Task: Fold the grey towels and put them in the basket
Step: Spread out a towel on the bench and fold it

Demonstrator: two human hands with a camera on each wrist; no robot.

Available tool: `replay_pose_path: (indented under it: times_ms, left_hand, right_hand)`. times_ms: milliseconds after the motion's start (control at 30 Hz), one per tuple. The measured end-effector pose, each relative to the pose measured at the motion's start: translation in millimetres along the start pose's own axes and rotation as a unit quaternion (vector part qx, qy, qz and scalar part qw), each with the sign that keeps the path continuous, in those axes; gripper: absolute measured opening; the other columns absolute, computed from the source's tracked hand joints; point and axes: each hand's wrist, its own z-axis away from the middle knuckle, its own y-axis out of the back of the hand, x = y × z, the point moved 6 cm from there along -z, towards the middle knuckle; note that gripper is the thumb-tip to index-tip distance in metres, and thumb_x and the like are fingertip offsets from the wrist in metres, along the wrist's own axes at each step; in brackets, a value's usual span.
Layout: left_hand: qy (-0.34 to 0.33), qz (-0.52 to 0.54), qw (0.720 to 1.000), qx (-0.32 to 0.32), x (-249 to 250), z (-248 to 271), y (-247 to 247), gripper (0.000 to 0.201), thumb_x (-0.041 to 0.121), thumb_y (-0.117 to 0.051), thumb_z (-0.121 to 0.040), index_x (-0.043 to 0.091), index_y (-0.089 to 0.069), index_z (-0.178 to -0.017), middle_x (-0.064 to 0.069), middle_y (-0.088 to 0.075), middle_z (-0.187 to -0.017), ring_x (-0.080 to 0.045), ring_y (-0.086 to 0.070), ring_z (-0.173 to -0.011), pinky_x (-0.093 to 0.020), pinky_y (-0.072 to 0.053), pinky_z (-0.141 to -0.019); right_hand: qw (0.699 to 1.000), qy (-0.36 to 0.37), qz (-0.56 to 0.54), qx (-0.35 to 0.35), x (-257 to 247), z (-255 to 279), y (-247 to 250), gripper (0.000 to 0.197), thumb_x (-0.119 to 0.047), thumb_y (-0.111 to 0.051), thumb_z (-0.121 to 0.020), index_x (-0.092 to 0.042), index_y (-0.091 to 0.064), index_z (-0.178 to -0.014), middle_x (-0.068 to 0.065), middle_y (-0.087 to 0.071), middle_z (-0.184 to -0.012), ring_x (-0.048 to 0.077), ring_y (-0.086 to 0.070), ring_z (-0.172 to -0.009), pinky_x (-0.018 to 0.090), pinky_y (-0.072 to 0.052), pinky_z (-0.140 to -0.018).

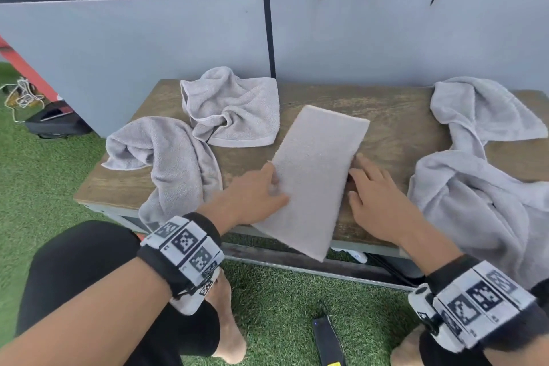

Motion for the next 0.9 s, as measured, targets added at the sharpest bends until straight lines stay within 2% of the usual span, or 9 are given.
replay_pose_path:
  times_ms: [67, 133, 233, 400, 500, 600, 667, 733, 900]
  left_hand:
    - [-0.048, 0.083, 0.994, -0.049, 15, 4, -8, 0.033, 0.046, -0.055, -0.098, 0.019, -0.05, -0.116, 0.01, -0.057, -0.081, 0.0, -0.057, -0.067, -0.026, -0.039, -0.062]
    - [-0.099, 0.091, 0.988, -0.076, 29, 5, -10, 0.029, 0.04, -0.057, -0.099, 0.023, -0.051, -0.121, 0.011, -0.055, -0.073, 0.003, -0.052, -0.057, -0.024, -0.037, -0.058]
    - [-0.132, 0.041, 0.984, -0.11, 34, 6, -11, 0.057, 0.022, -0.064, -0.09, 0.035, -0.036, -0.138, 0.007, -0.06, -0.084, -0.01, -0.059, -0.069, -0.033, -0.05, -0.064]
    - [-0.124, -0.099, 0.973, -0.165, 28, 22, -24, 0.117, -0.006, -0.072, -0.07, 0.056, -0.004, -0.144, 0.001, -0.039, -0.121, -0.019, -0.06, -0.092, -0.038, -0.057, -0.073]
    - [-0.146, -0.126, 0.977, -0.088, 32, 21, -26, 0.107, -0.002, -0.069, -0.079, 0.056, -0.007, -0.144, -0.002, -0.041, -0.114, -0.019, -0.06, -0.082, -0.042, -0.057, -0.077]
    - [-0.167, -0.114, 0.979, -0.037, 36, 19, -21, 0.079, 0.017, -0.062, -0.091, 0.056, -0.021, -0.145, -0.002, -0.047, -0.116, -0.019, -0.058, -0.094, -0.04, -0.053, -0.089]
    - [-0.195, -0.124, 0.973, 0.02, 41, 19, -13, 0.051, 0.039, -0.057, -0.096, 0.051, -0.04, -0.143, 0.0, -0.047, -0.11, -0.016, -0.049, -0.099, -0.038, -0.045, -0.098]
    - [-0.211, -0.091, 0.97, 0.081, 42, 18, -5, 0.036, 0.053, -0.051, -0.095, 0.038, -0.064, -0.126, 0.003, -0.044, -0.098, -0.014, -0.043, -0.093, -0.038, -0.047, -0.091]
    - [-0.168, 0.141, 0.961, 0.169, 39, 16, 13, 0.04, 0.042, -0.048, -0.101, 0.009, -0.068, -0.093, -0.001, -0.056, -0.094, -0.013, -0.05, -0.092, -0.03, -0.04, -0.081]
  right_hand:
    - [1.0, -0.025, 0.0, 0.001, 7, -2, 4, 0.041, -0.016, -0.045, -0.099, -0.008, -0.041, -0.139, 0.017, -0.024, -0.16, 0.038, -0.029, -0.142, 0.046, -0.031, -0.112]
    - [0.999, -0.045, -0.023, 0.01, 10, -2, 10, 0.034, -0.011, -0.045, -0.097, -0.008, -0.042, -0.13, 0.016, -0.039, -0.144, 0.035, -0.04, -0.127, 0.043, -0.038, -0.098]
    - [0.998, -0.054, -0.038, -0.001, 12, -1, 15, 0.034, -0.005, -0.045, -0.095, -0.009, -0.043, -0.128, 0.016, -0.047, -0.128, 0.032, -0.045, -0.114, 0.038, -0.037, -0.085]
    - [0.996, -0.029, 0.002, -0.082, 6, 3, 14, 0.062, 0.004, -0.048, -0.089, -0.025, -0.038, -0.144, 0.003, -0.04, -0.139, 0.024, -0.036, -0.131, 0.036, -0.039, -0.094]
    - [0.996, -0.012, 0.0, -0.086, 5, 7, 16, 0.072, 0.008, -0.049, -0.086, -0.028, -0.036, -0.147, -0.001, -0.038, -0.14, 0.021, -0.035, -0.135, 0.034, -0.039, -0.1]
    - [0.996, 0.004, -0.014, -0.087, 9, 14, 15, 0.073, 0.008, -0.049, -0.087, -0.028, -0.035, -0.15, -0.005, -0.037, -0.146, 0.021, -0.04, -0.133, 0.03, -0.036, -0.094]
    - [0.995, 0.014, -0.036, -0.088, 13, 19, 15, 0.071, 0.006, -0.049, -0.089, -0.027, -0.035, -0.151, -0.007, -0.034, -0.153, 0.02, -0.044, -0.132, 0.031, -0.041, -0.096]
    - [0.994, 0.027, -0.045, -0.094, 15, 23, 15, 0.074, 0.007, -0.048, -0.088, -0.028, -0.034, -0.151, -0.009, -0.03, -0.156, 0.019, -0.043, -0.135, 0.034, -0.044, -0.101]
    - [0.991, 0.057, -0.069, -0.1, 22, 32, 8, 0.081, 0.01, -0.055, -0.084, -0.029, -0.033, -0.152, -0.006, -0.019, -0.162, 0.018, -0.02, -0.15, 0.032, -0.024, -0.12]
